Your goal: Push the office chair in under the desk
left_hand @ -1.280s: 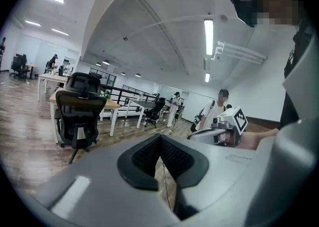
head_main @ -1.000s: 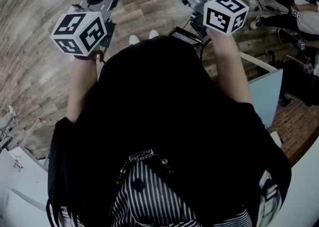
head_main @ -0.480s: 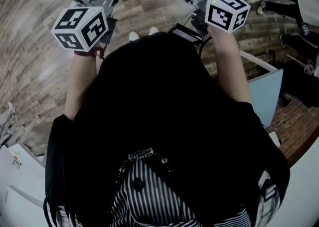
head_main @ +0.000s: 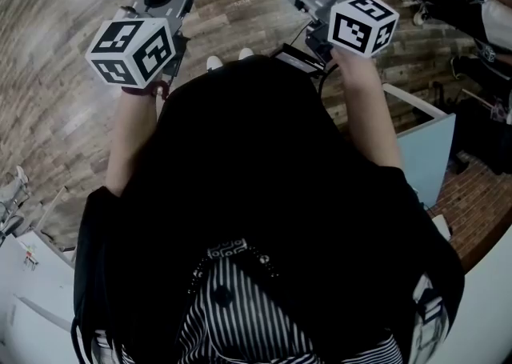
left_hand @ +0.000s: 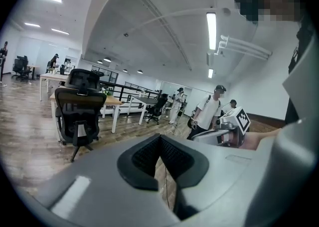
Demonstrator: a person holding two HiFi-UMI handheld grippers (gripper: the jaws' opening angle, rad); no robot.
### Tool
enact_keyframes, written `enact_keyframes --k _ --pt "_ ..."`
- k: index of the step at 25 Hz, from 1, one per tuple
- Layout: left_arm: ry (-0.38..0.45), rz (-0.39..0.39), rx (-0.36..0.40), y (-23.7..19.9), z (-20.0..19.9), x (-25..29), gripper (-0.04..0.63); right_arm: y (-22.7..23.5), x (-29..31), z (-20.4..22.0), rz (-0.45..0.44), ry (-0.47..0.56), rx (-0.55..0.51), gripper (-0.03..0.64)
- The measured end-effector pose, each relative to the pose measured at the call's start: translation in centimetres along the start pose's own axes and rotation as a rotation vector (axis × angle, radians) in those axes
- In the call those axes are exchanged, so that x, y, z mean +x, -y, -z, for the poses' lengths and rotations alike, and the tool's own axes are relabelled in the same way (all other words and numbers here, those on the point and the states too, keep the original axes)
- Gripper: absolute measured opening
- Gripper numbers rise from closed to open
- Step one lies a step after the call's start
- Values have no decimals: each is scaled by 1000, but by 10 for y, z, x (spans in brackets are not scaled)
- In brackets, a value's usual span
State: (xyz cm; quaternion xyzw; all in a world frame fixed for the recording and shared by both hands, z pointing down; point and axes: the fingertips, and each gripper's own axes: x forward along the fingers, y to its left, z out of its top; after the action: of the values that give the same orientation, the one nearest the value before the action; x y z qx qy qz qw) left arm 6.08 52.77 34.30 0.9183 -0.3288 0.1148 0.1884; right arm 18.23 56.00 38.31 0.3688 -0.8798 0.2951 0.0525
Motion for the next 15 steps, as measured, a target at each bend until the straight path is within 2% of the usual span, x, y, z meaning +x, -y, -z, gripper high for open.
enact_keyframes --k 10,15 --pt "-35 14 -14 24 11 28 3 32 -20 19 -16 -9 63 0" --pt "-39 12 4 29 16 34 2 39 -24 21 -31 6 86 0"
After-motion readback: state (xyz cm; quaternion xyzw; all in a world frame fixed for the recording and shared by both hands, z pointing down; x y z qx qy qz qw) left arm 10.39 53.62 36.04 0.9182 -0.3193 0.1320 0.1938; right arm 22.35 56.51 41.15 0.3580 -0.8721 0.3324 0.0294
